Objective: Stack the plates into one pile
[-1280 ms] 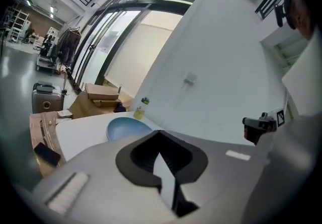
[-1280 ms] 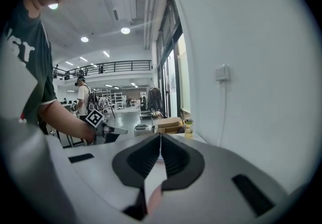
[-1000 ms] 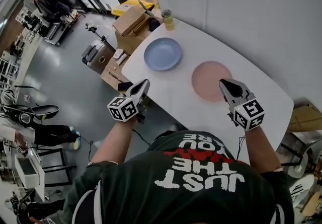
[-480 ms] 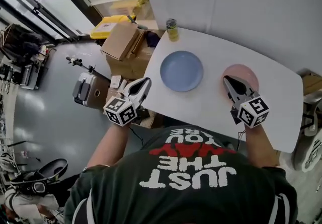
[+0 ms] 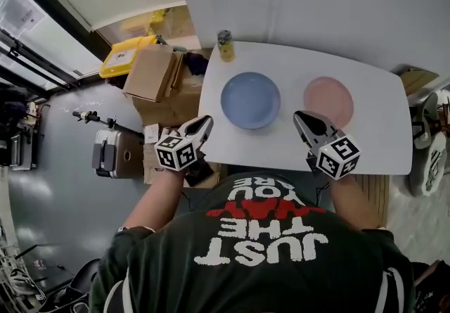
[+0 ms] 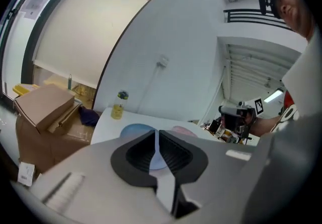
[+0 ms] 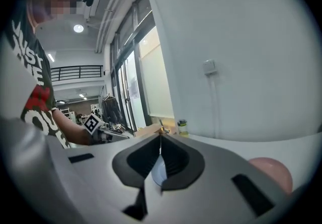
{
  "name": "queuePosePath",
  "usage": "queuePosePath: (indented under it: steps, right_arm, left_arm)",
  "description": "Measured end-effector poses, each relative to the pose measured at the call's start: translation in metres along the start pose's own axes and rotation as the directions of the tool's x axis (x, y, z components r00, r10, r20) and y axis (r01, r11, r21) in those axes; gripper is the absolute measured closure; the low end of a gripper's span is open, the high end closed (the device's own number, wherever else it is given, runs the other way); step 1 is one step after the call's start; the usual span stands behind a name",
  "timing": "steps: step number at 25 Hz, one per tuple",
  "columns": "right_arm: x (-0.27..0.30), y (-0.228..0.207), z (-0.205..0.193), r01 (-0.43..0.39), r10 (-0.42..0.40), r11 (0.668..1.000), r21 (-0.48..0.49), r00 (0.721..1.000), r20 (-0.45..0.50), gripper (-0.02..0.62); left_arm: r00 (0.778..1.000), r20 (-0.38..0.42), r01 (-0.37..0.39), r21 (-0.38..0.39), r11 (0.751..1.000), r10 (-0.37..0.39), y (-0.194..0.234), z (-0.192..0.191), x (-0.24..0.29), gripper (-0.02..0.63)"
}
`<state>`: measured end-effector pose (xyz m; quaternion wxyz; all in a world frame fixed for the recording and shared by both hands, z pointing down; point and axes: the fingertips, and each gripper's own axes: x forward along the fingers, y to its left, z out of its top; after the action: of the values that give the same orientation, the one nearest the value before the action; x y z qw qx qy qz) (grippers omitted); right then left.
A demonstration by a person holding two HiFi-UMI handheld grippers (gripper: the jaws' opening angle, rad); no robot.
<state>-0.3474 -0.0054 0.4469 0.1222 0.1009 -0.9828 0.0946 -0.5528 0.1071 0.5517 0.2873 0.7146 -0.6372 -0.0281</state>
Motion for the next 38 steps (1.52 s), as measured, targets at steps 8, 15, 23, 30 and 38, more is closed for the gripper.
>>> queuePosePath:
  steps: [8,15,23,30,38]
  right_arm:
    - [-0.013,0.000,-0.018,0.050,-0.049,0.999,0.018,0.998,-0.039,0.589]
    - [-0.020,0.001,-0.033,0.078,-0.077,0.997,0.017,0.994,-0.082,0.589]
    - [-0.032,-0.012,-0.051,0.114,-0.109,0.993,0.034,0.987,-0.121,0.589]
    - [-0.039,-0.020,-0.056,0.109,-0.104,0.993,0.038,0.986,-0.129,0.589]
    - [-0.068,-0.044,-0.055,0.120,-0.115,0.992,0.046,0.989,-0.091,0.589]
  left_arm:
    - [0.969,-0.243,-0.108,-0.274,0.956,0.039,0.056,-0.083,0.073,0.523]
    - [0.935,-0.348,-0.207,-0.400,0.893,0.061,0.090,-0.118,0.120,0.449]
    - [0.900,-0.422,-0.302,-0.418,0.857,0.111,0.102,-0.134,0.152,0.467]
    - [0.928,-0.357,-0.317,-0.610,0.726,0.105,0.108,-0.132,0.157,0.557]
    - [0.944,-0.308,-0.292,-0.612,0.735,0.118,0.079,-0.083,0.163,0.552]
